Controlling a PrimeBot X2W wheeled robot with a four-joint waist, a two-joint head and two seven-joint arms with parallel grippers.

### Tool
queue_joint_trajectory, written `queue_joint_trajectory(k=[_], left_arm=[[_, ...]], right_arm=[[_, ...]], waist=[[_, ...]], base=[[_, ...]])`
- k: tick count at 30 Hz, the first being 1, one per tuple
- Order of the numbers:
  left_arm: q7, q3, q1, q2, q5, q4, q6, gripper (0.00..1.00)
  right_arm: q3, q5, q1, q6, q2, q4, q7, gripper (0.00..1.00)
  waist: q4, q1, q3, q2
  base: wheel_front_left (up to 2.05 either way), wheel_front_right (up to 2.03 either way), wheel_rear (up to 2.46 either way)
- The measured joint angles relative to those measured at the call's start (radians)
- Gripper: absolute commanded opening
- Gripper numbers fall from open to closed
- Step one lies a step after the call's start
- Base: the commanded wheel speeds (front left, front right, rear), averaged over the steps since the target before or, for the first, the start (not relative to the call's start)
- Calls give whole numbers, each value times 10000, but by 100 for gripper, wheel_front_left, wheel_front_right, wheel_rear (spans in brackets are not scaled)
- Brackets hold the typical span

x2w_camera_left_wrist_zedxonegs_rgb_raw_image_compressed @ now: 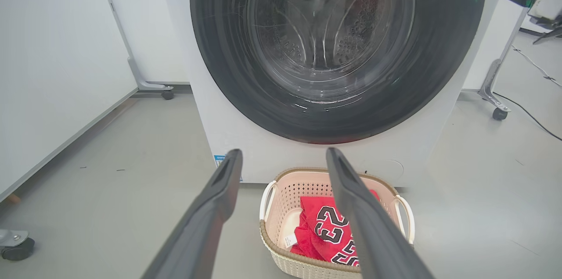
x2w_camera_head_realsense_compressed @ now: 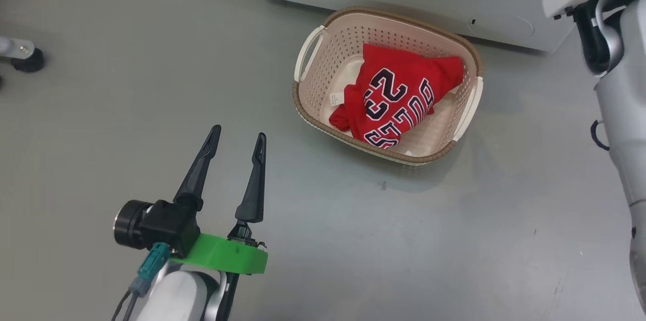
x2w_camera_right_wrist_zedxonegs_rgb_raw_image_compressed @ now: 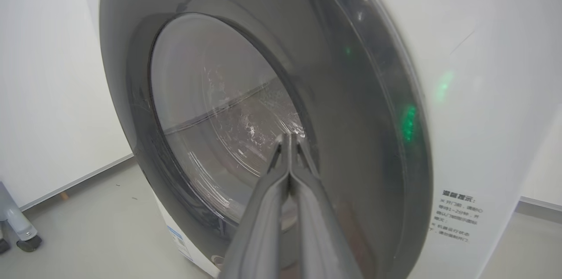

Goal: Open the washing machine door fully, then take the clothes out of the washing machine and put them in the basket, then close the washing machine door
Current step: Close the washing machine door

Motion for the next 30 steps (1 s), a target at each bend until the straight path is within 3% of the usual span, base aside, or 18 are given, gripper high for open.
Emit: queue_joint_trajectory(k=[6, 8, 10, 11, 30], left_arm=[[0, 284, 4, 0, 245, 69, 73, 100], [0, 393, 8, 0, 318, 98, 73, 100], [0, 493, 15, 0, 357, 132, 73, 100], [0, 516, 18, 0, 382, 161, 73, 100], [0, 955, 481, 98, 499, 451, -35, 100]], right_arm=[[92, 192, 914, 0, 345, -376, -94, 3], [90, 360, 1282, 0, 468, -477, -94, 38], [86, 508, 1688, 0, 585, -552, -94, 96], [56, 564, 1898, 0, 629, -587, -94, 100], [-706, 456, 5122, -257, 1116, -2314, -94, 100]], waist=[[-397, 0, -327, 0], [-539, 0, -446, 0], [-677, 0, -584, 0], [-744, 0, -658, 0], [-2306, 0, -1834, 1]], base=[[0, 0, 0], [0, 0, 0], [0, 0, 0], [0, 0, 0], [0, 0, 0]])
